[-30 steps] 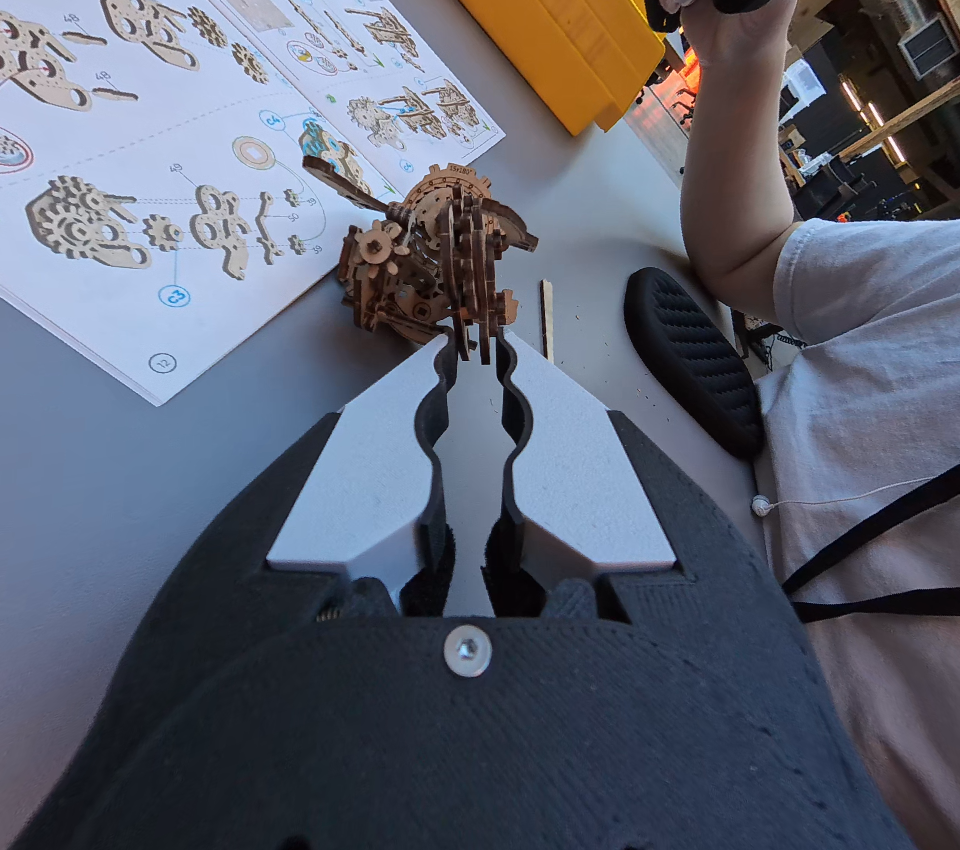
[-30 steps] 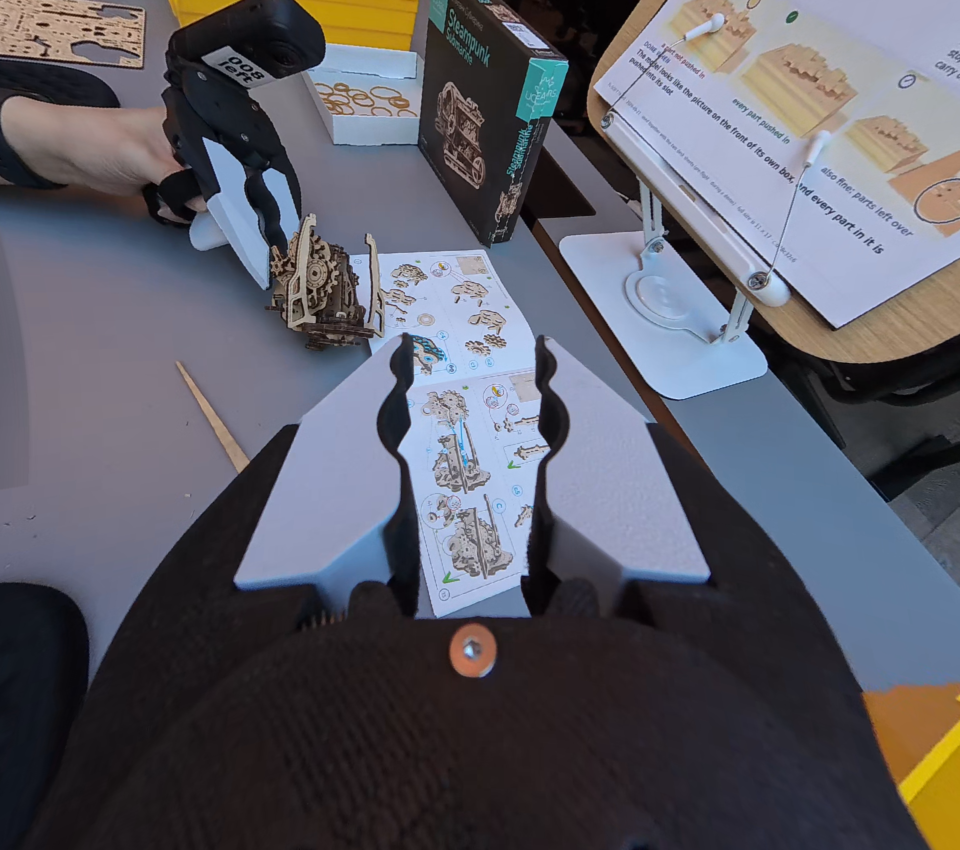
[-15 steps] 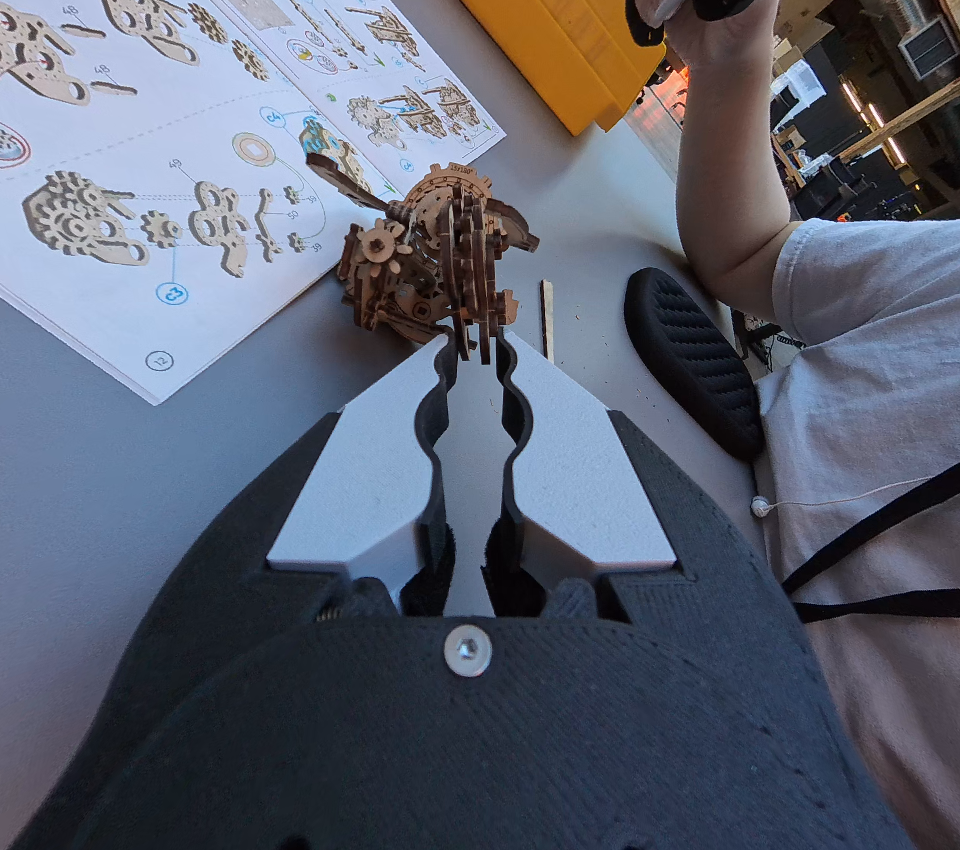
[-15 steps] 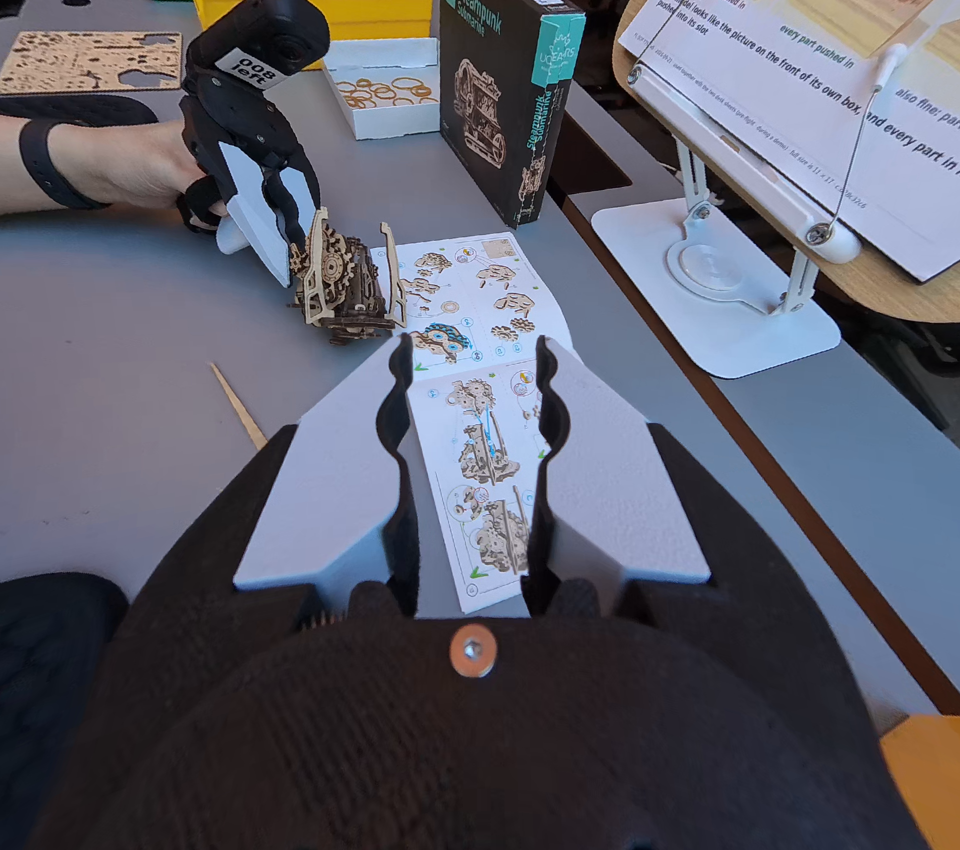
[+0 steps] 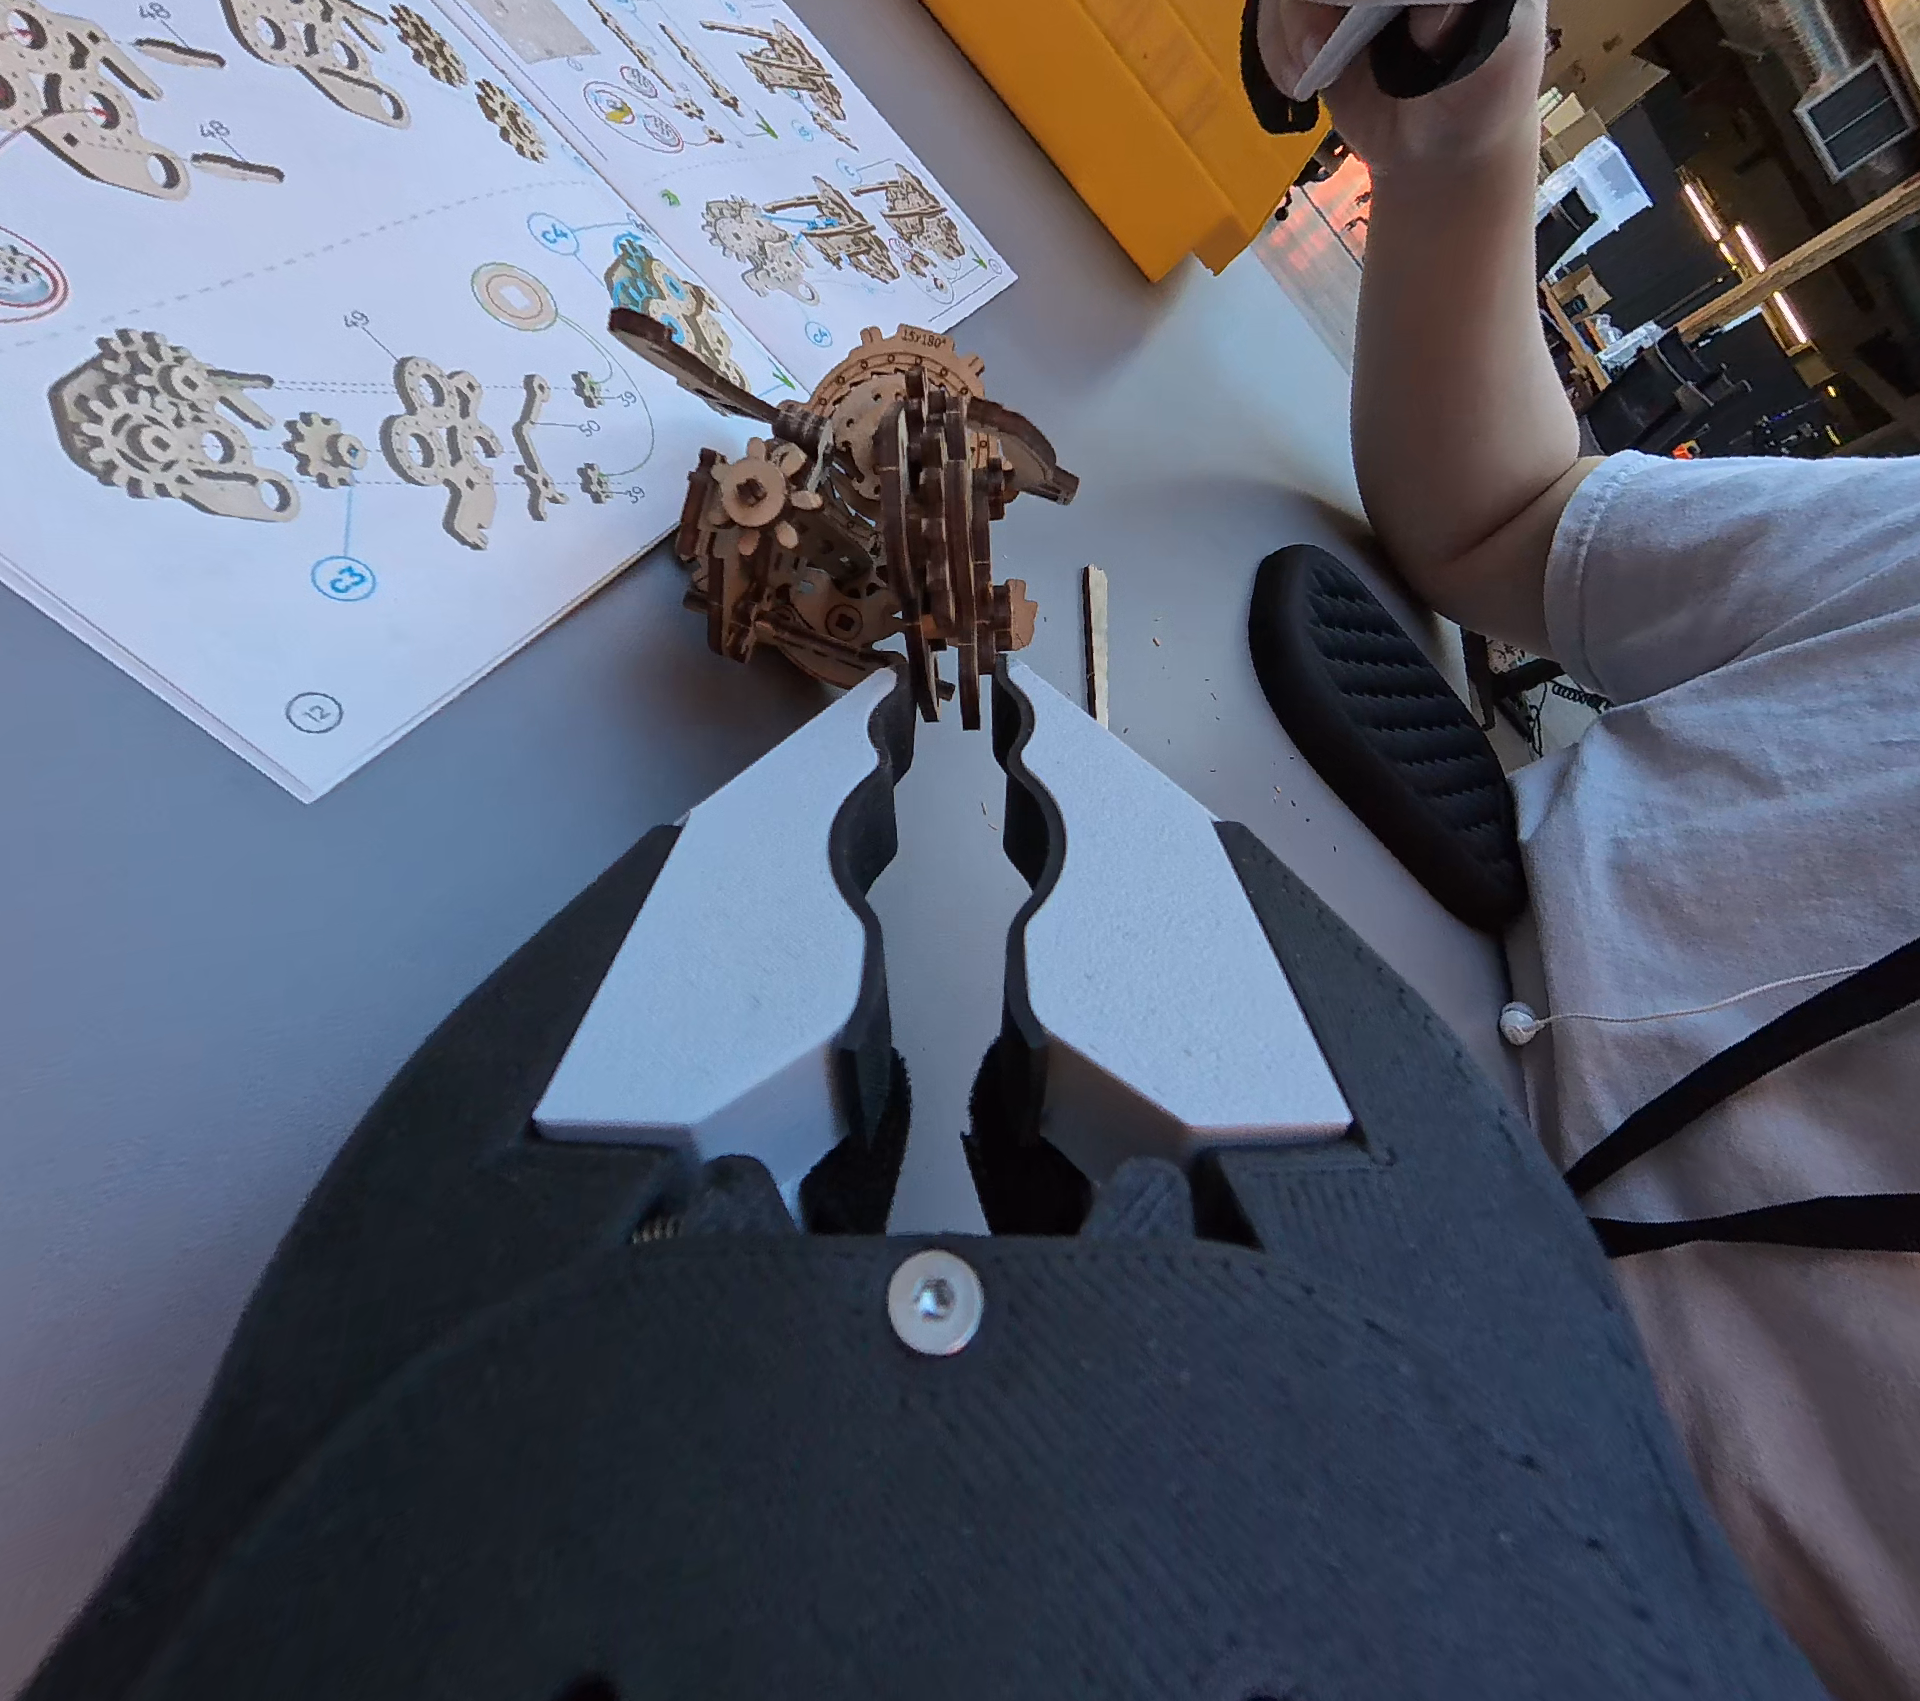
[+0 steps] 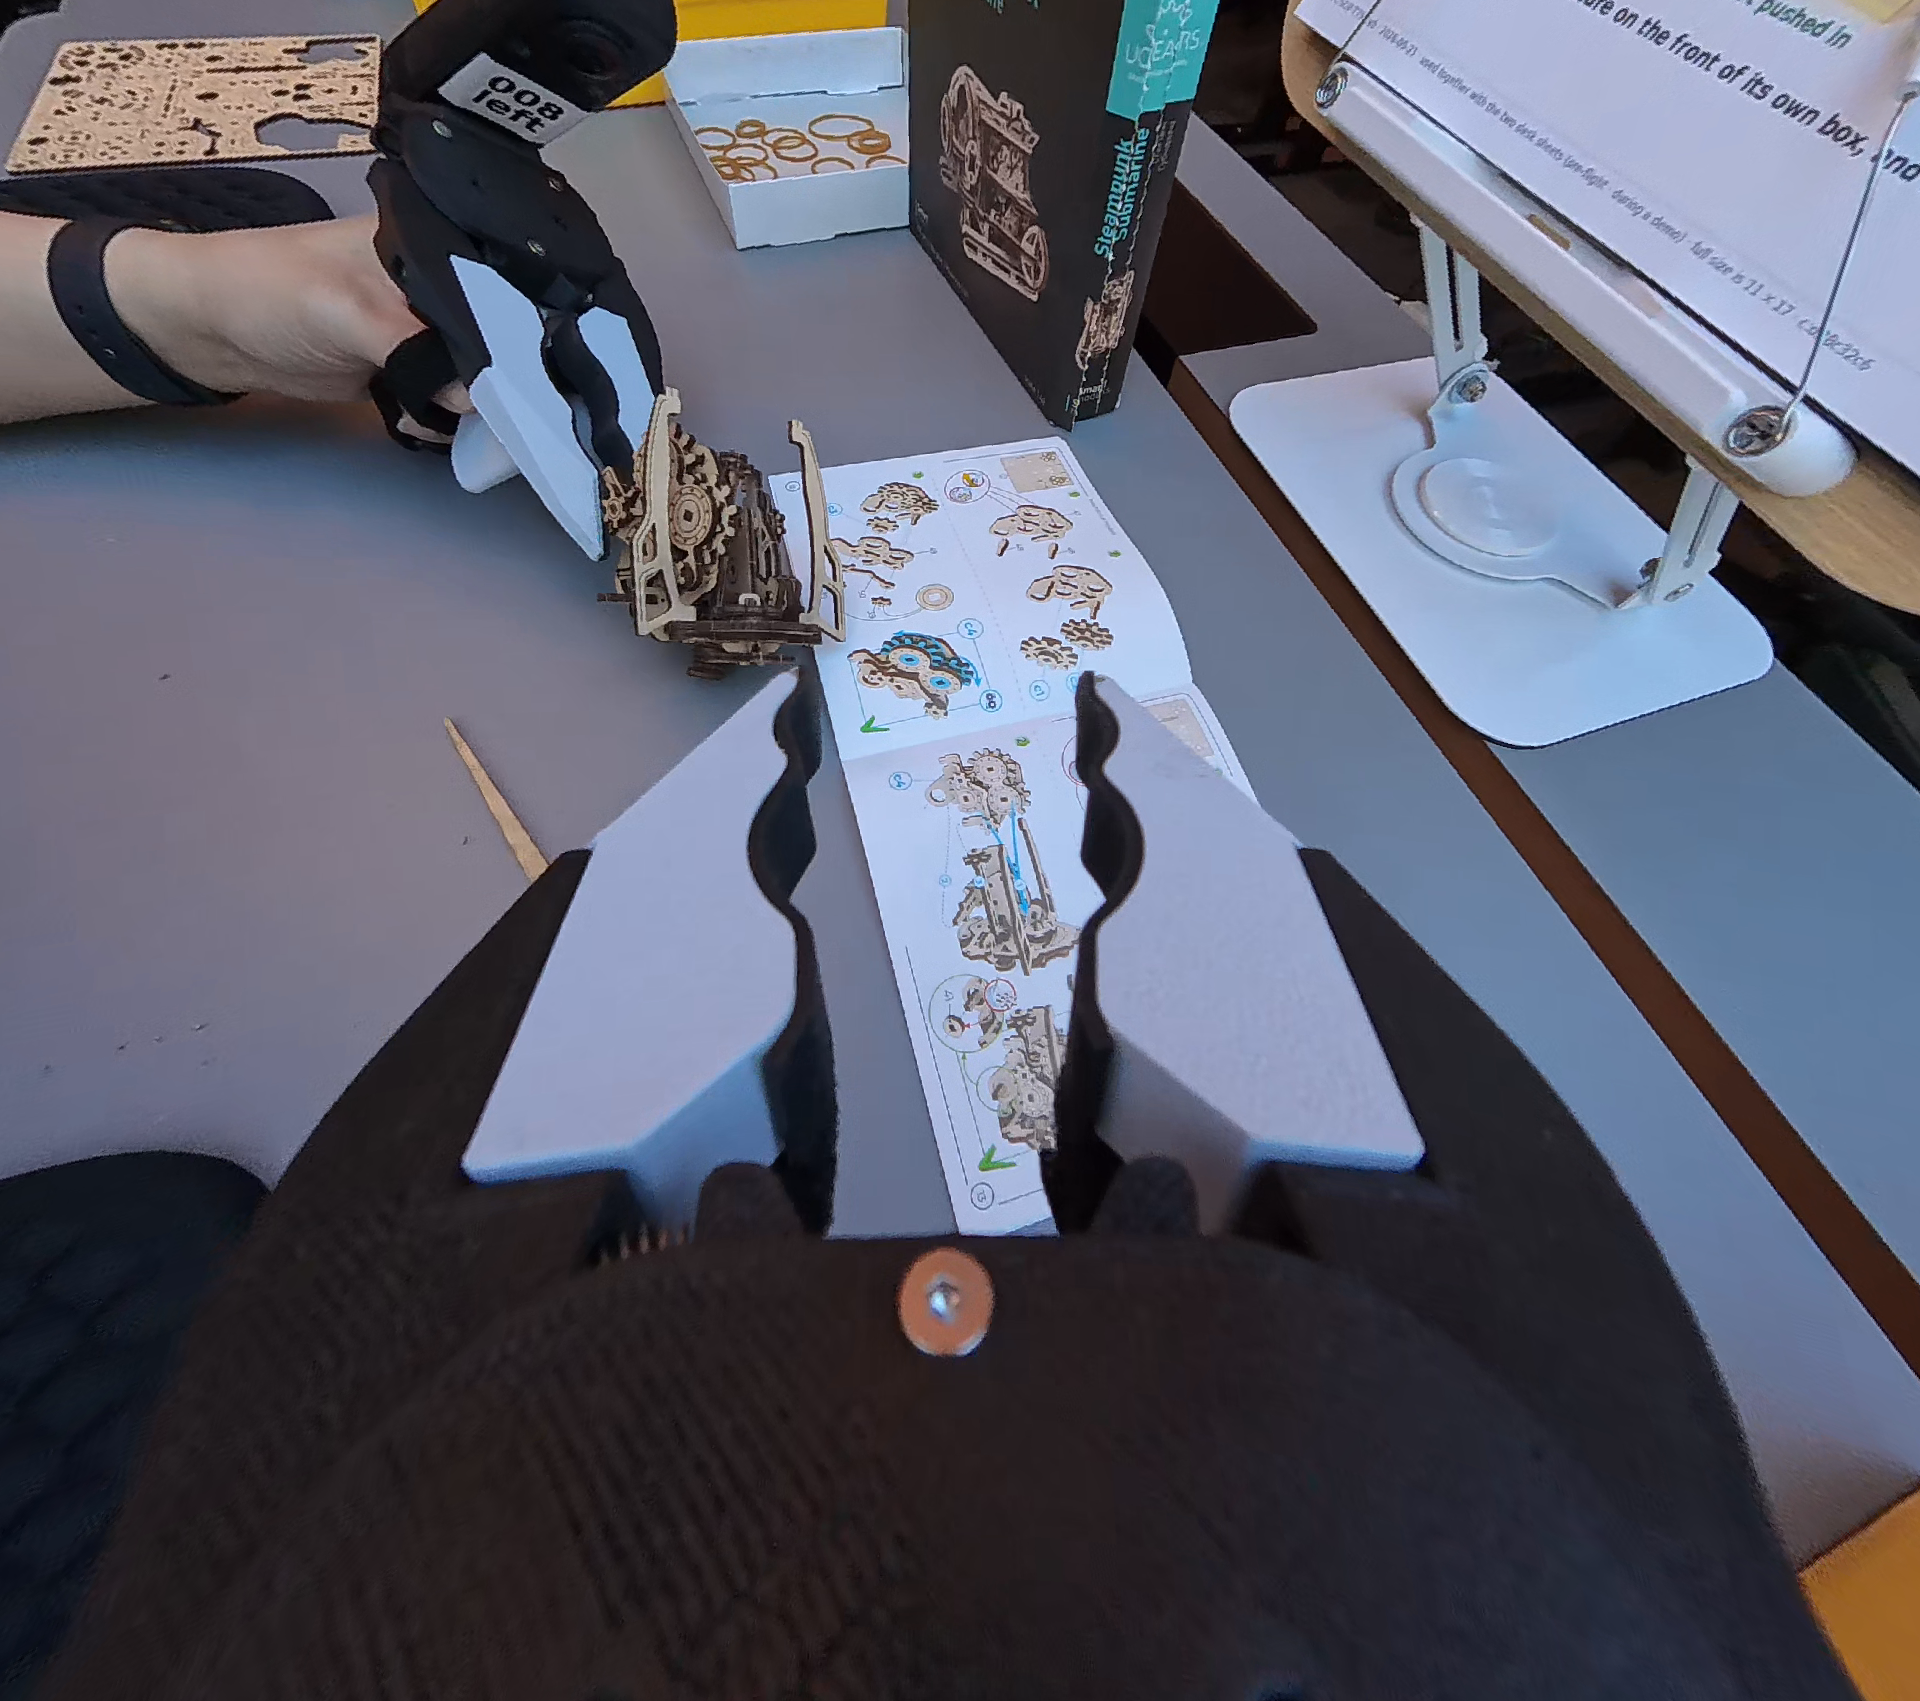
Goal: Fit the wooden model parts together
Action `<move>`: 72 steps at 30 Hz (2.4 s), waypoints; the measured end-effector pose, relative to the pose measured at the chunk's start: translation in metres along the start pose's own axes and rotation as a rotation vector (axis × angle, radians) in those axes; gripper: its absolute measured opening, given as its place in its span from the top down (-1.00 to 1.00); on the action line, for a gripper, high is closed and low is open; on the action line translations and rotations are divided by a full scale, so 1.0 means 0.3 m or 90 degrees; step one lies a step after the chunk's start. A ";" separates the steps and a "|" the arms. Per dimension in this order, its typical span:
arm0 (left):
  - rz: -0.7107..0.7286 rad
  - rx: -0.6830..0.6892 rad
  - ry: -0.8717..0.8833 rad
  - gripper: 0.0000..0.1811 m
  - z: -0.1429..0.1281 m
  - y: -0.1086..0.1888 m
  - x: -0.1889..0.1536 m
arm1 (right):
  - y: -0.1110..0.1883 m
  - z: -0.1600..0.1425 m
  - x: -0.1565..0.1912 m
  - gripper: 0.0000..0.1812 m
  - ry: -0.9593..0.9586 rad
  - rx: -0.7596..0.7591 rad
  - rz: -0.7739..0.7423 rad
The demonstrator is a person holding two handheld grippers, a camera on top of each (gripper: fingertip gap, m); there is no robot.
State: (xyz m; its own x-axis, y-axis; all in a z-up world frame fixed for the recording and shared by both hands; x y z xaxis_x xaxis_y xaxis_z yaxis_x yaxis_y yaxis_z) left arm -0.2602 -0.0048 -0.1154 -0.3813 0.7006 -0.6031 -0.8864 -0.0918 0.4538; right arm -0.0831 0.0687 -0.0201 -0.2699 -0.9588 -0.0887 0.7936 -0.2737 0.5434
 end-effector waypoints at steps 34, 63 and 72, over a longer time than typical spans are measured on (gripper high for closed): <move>-0.002 -0.011 0.023 0.86 0.001 0.001 0.004 | -0.362 -0.013 0.316 0.83 0.276 0.061 -0.142; 0.017 -0.006 0.044 0.86 -0.004 0.021 0.004 | -0.321 -0.014 0.355 0.70 0.245 -0.013 -0.060; 0.023 -0.012 0.048 0.87 0.001 0.026 0.013 | -0.389 -0.024 0.419 0.75 0.487 0.042 -0.183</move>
State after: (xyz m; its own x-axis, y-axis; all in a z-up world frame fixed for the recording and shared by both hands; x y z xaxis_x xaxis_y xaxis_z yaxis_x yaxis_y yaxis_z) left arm -0.2684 -0.0026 -0.1139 -0.4311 0.6413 -0.6347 -0.8762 -0.1297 0.4641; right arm -0.2057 -0.0204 -0.1006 0.0082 -0.6451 -0.7640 0.7106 -0.5338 0.4584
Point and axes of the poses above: each gripper's, where its closed fingertips meet, y back along the fingers, z out of its top, x = y × z across the jaws, the point moved 3 cm from there along y, back along the fingers, and after that the axes turned 8 degrees about x, right-handed, at the moved point
